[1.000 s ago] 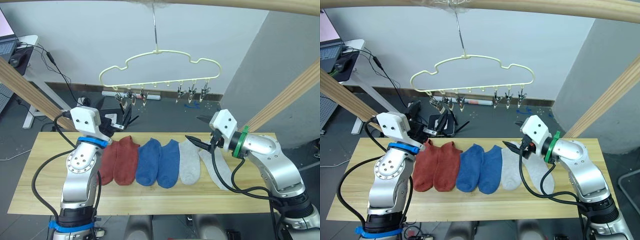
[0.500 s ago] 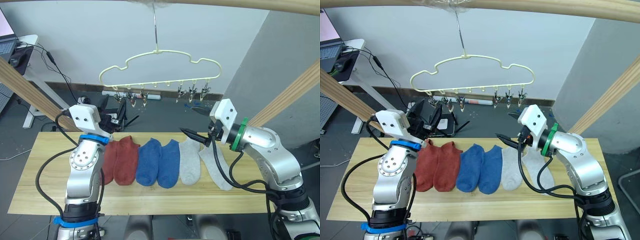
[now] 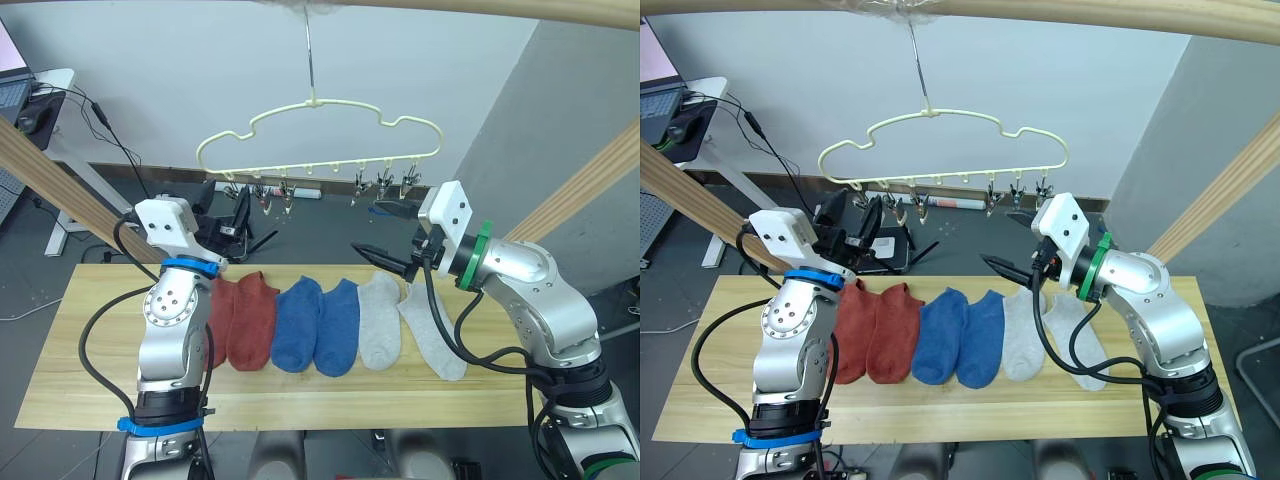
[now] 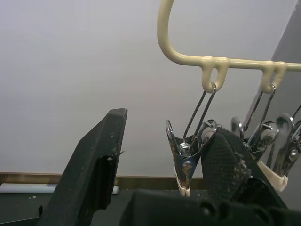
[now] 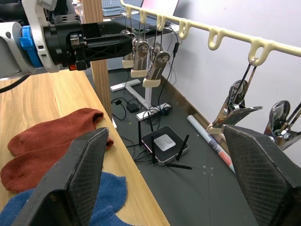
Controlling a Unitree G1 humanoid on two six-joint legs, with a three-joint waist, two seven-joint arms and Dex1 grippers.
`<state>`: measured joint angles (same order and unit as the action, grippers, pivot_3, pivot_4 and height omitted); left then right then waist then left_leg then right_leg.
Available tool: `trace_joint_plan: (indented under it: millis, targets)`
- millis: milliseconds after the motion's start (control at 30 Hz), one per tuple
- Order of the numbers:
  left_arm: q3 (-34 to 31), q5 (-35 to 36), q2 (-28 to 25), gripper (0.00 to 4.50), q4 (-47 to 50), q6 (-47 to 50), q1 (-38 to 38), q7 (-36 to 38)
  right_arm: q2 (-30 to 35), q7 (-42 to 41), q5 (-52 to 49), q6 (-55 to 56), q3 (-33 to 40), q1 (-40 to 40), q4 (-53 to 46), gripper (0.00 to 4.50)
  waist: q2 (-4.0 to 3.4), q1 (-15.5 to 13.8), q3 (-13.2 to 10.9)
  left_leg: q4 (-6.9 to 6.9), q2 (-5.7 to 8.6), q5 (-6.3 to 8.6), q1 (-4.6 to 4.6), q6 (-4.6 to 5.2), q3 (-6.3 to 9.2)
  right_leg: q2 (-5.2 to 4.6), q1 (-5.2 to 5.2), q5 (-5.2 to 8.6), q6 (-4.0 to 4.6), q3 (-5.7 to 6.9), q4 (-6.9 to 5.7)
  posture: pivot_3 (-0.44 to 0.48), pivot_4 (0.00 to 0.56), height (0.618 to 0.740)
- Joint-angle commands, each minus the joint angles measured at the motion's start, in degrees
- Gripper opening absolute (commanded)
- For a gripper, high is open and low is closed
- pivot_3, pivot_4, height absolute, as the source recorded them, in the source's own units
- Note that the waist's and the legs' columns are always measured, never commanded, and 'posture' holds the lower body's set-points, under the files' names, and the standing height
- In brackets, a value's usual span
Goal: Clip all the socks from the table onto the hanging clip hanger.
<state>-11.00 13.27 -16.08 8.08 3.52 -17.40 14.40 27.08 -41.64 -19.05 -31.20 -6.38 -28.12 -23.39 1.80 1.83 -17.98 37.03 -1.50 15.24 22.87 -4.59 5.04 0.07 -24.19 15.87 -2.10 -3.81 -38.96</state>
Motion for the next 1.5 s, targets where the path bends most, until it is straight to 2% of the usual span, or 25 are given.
trace_joint_plan:
  millis: [33,433,533,700,867,933,1033,1233,1500]
  targets:
    - [-0.3,1.0,0.1,2.70,1.6,-0.5,-0.6,0.3,0.5,-0.5,-0.8,1.1,0.5,0.2,-1.9,4.07,0.00,0.0,0.0,0.00,0.00,0.00,0.00,0.00,0.00,0.00,0.00,0.00,0.00,0.00,0.00,-0.011,0.332,0.735]
    - [-0.2,0.9,0.0,2.70,2.8,0.5,-1.1,-0.5,0.1,-0.6,-1.2,1.6,0.5,0.2,-1.8,4.07,0.00,0.0,0.0,0.00,0.00,0.00,0.00,0.00,0.01,0.00,0.00,0.00,0.00,0.01,0.00,-0.007,0.330,0.735]
    - [0.3,1.3,0.3,2.14,3.3,0.7,-1.3,-0.2,-0.1,-0.5,-1.2,1.5,0.4,0.2,-1.9,4.07,0.00,0.0,0.0,0.00,0.00,0.00,0.00,0.00,0.01,0.00,0.00,0.00,0.00,0.00,0.00,-0.008,0.329,0.735]
    - [1.0,0.9,0.3,0.72,4.5,1.0,-1.6,-0.2,0.0,-0.3,-1.3,1.2,0.3,0.8,-2.5,4.07,0.00,0.0,0.0,0.00,0.00,0.00,0.00,0.00,0.01,0.00,0.00,0.00,0.00,0.01,0.00,-0.008,0.329,0.735]
    - [0.5,0.8,-0.2,0.06,5.8,2.1,-0.7,-0.5,0.4,0.1,-0.4,0.7,-0.5,2.6,-3.2,4.07,0.00,0.0,0.0,-0.01,-0.01,0.00,0.00,0.00,0.02,0.00,0.00,0.00,0.00,0.00,0.00,-0.006,0.330,0.735]
    - [0.2,0.7,-0.5,0.00,6.3,2.8,-0.2,-0.5,1.1,1.3,1.5,0.4,-1.4,4.3,-3.0,4.07,0.00,0.0,0.0,-0.01,0.00,0.00,0.00,0.00,0.01,0.00,0.00,0.00,0.00,-0.01,0.00,-0.005,0.331,0.735]
    - [-0.1,0.6,-1.0,0.00,6.7,3.4,0.1,-0.4,1.7,6.0,5.5,-0.8,-1.4,8.9,-0.3,4.49,0.00,0.0,0.0,0.00,-0.01,0.00,0.00,-0.01,0.03,0.00,0.00,0.00,0.00,0.01,0.00,-0.005,0.331,0.735]
    - [-0.8,1.1,-1.9,0.00,7.4,5.0,0.1,-0.2,0.9,13.5,11.4,-0.1,-0.6,17.8,6.1,4.49,0.01,-0.2,0.0,0.00,0.00,-0.01,-0.01,-0.02,0.00,-0.02,0.02,0.01,-0.01,-0.03,0.01,0.002,0.340,0.735]
    - [-1.5,2.7,-3.1,0.00,7.4,7.6,-0.6,0.9,-1.4,14.9,15.0,6.5,-2.1,18.2,18.6,4.49,-0.02,0.2,-0.3,0.00,-0.07,-0.02,-0.10,-0.04,-0.11,0.22,0.01,0.03,-0.06,-0.14,-0.01,0.003,0.341,0.735]
